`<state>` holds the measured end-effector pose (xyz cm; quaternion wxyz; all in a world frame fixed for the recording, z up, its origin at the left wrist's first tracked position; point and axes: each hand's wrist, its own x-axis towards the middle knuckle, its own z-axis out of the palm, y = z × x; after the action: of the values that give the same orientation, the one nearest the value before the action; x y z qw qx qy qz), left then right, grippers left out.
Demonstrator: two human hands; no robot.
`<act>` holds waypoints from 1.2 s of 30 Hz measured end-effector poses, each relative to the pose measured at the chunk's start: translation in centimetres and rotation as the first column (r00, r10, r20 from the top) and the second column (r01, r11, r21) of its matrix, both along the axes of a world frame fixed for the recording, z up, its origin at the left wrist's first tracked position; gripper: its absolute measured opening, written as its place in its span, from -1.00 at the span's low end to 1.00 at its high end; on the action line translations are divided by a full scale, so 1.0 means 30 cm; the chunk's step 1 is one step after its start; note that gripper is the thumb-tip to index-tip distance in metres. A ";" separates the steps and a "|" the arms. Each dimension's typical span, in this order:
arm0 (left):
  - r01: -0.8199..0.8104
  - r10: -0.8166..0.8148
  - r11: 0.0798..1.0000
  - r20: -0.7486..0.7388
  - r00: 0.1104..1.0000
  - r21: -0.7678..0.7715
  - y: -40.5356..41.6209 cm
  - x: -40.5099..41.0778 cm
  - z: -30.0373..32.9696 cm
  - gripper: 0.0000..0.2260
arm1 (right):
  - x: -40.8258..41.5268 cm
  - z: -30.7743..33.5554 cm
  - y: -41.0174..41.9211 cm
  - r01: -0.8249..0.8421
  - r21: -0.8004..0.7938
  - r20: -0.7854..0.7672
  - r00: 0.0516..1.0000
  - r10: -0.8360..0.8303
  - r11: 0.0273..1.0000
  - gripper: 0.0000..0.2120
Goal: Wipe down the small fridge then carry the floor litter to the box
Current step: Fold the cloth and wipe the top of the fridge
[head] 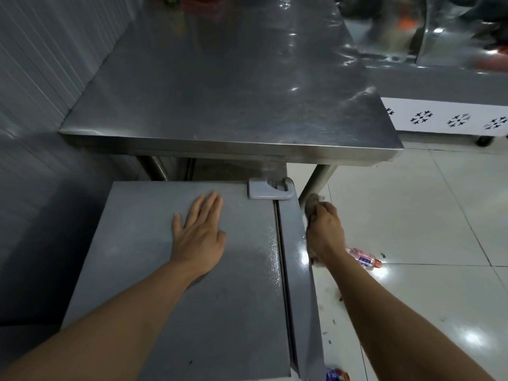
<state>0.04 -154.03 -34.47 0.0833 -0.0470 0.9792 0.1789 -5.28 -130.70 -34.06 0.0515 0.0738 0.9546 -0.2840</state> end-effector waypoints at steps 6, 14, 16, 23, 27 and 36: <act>-0.001 0.001 0.999 0.010 1.000 -0.044 0.009 0.000 -0.004 -0.39 | -0.046 -0.012 -0.008 0.175 -0.446 0.129 0.983 -0.130 0.878 -0.64; -0.015 0.016 0.999 0.022 1.000 -0.033 0.006 -0.003 0.013 -0.40 | 0.006 0.013 0.005 0.114 -0.391 0.054 0.993 -0.101 0.913 -0.66; -0.010 0.011 1.000 0.030 0.999 -0.024 0.008 -0.002 0.018 -0.40 | 0.030 0.020 0.013 0.094 -0.344 0.015 0.995 -0.094 0.934 -0.67; -0.010 0.008 0.998 0.041 0.999 0.059 0.006 -0.006 0.047 -0.40 | 0.106 0.073 0.032 0.131 -0.308 0.027 0.991 -0.129 0.942 -0.70; 0.069 -0.068 0.995 -0.015 0.998 0.071 0.053 0.037 0.079 -0.43 | 0.147 0.118 0.042 0.165 -0.303 0.038 0.986 -0.161 0.939 -0.73; 0.175 -0.168 0.972 -0.058 0.984 0.159 0.227 0.102 0.156 -0.42 | 0.236 0.207 0.119 0.169 -0.216 0.068 0.985 -0.157 0.962 -0.69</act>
<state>3.11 -147.23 -29.80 0.0806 0.0488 0.9632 0.2517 1.79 -127.13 -27.84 0.0599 0.1530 0.9061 -0.3898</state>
